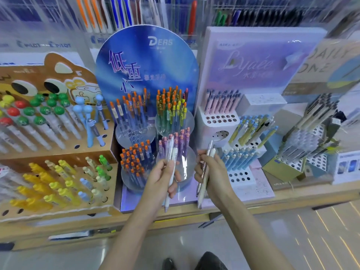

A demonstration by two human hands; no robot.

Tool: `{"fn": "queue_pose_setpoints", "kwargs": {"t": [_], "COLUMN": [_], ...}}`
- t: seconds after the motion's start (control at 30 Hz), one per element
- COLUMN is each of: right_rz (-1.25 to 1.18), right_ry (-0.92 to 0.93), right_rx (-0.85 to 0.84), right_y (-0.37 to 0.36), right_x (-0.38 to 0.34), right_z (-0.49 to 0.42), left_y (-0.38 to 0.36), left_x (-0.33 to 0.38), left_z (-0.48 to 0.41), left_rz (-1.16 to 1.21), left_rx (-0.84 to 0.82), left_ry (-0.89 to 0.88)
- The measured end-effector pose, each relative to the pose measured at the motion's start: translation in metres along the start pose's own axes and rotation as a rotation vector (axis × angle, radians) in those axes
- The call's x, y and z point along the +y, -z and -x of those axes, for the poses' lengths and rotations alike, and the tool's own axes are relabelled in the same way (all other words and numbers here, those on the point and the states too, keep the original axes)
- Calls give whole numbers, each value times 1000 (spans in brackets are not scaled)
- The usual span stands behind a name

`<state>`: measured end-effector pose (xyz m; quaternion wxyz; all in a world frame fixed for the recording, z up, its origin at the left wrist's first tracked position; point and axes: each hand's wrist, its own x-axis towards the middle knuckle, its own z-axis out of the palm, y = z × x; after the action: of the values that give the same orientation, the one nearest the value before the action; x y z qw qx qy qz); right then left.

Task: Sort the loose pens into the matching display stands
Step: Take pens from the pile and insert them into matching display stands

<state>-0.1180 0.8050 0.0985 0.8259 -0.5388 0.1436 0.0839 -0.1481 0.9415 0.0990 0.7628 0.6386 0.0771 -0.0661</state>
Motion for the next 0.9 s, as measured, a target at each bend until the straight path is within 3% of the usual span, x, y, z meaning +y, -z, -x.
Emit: {"fn": "queue_pose_setpoints", "kwargs": {"t": [0.17, 0.37, 0.7, 0.9], "right_rz": [-58, 160, 372, 261], "right_ry": [65, 174, 147, 95], "right_rx": [-71, -11, 39, -4], "right_y": [25, 58, 128, 190], "right_x": [-15, -33, -73, -104], "right_z": [2, -7, -17, -26], "left_y": [-31, -66, -155, -209], "left_x": [-4, -8, -16, -33], "left_z": [-7, -20, -35, -47], "left_rz": [20, -25, -73, -185], "left_rx": [-45, -40, -30, -35], "left_ry": [21, 15, 109, 68]}}
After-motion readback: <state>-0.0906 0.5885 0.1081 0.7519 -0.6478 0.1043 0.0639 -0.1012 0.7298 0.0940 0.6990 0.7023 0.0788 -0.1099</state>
